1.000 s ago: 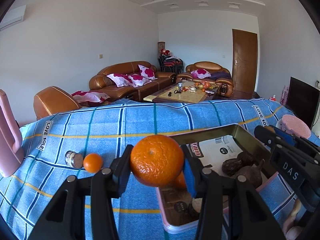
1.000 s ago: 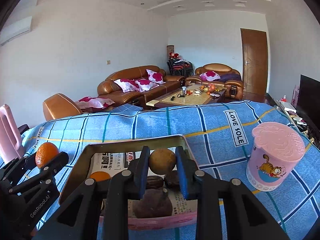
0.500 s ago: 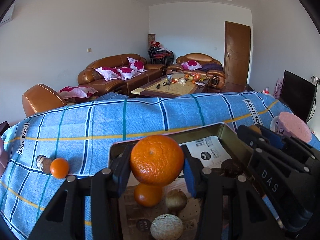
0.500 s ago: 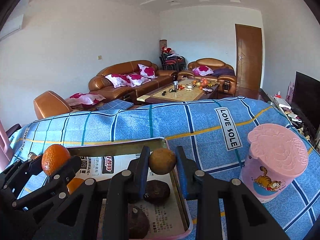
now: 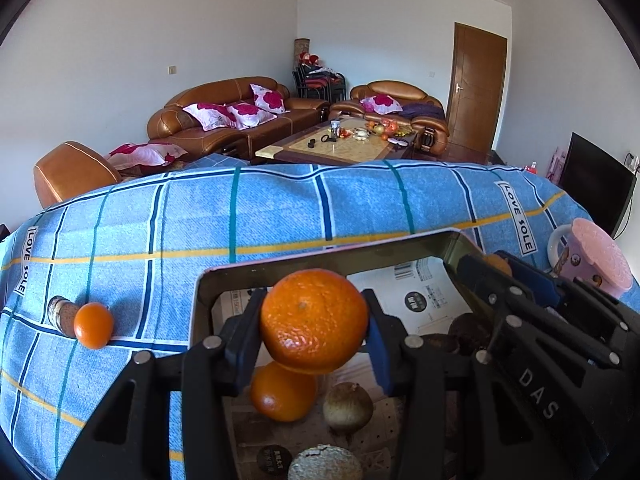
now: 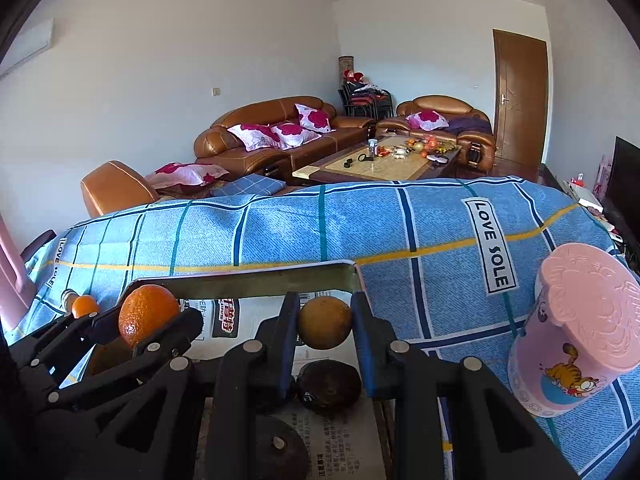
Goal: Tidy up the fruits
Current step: 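Lower the orange into the pink tin with the left tool while the right tool releases the kiwi there, then move both open tools from the tin toward the last orange and jar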
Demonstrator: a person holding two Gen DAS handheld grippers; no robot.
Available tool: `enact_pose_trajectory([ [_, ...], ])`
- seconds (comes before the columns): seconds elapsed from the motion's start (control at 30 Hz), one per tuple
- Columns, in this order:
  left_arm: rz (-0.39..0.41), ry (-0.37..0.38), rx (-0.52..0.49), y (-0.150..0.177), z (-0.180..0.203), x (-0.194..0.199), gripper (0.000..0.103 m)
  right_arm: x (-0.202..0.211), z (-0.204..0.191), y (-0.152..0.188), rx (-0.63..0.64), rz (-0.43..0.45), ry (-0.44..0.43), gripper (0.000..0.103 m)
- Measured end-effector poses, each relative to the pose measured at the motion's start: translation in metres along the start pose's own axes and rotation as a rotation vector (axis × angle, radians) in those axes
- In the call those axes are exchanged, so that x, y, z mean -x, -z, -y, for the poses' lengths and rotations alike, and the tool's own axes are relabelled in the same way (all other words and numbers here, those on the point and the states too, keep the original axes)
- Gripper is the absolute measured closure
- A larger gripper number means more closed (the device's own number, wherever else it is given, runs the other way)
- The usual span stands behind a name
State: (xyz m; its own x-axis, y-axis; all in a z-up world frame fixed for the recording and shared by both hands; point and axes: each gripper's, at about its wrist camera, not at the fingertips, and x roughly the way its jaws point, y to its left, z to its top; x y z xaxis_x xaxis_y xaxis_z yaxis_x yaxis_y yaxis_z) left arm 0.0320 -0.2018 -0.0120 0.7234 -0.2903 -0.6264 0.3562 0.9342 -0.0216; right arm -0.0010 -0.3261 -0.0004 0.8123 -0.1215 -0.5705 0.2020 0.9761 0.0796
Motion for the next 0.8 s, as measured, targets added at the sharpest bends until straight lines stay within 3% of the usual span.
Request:
enact_pose_trajectory([
  [0.17, -0.005, -0.007, 0.015, 0.000, -0.003, -0.001, 0.052, -0.007, 0.004, 0.002, -0.031, -0.045, -0.048, 0.074],
  [0.3, 0.008, -0.039, 0.023, 0.000, -0.004, 0.001, 0.038, -0.006, 0.009, 0.004, -0.064, -0.047, -0.060, 0.074],
  [0.47, 0.104, -0.073, 0.007, 0.000, -0.004, 0.022, 0.030, -0.002, 0.016, 0.005, -0.122, -0.039, -0.112, 0.073],
  [0.57, 0.174, -0.112, -0.031, -0.001, -0.001, 0.038, 0.016, 0.006, 0.020, 0.004, -0.150, -0.005, -0.127, 0.073],
  [0.6, 0.198, -0.127, -0.031, -0.001, -0.003, 0.044, 0.005, 0.008, 0.022, 0.004, -0.161, 0.008, -0.128, 0.073],
  [0.63, 0.225, -0.138, -0.021, 0.000, -0.007, 0.049, 0.000, 0.011, 0.024, 0.004, -0.172, 0.022, -0.127, 0.073],
  [0.7, 0.256, -0.125, 0.002, 0.003, -0.015, 0.058, 0.000, 0.016, 0.028, 0.003, -0.199, 0.051, -0.122, 0.063],
  [0.77, 0.255, -0.123, 0.009, 0.003, -0.021, 0.062, 0.000, 0.024, 0.030, 0.005, -0.223, 0.095, -0.110, 0.034],
  [0.8, 0.257, -0.135, 0.012, 0.005, -0.025, 0.064, 0.000, 0.029, 0.030, 0.004, -0.228, 0.127, -0.103, 0.031],
])
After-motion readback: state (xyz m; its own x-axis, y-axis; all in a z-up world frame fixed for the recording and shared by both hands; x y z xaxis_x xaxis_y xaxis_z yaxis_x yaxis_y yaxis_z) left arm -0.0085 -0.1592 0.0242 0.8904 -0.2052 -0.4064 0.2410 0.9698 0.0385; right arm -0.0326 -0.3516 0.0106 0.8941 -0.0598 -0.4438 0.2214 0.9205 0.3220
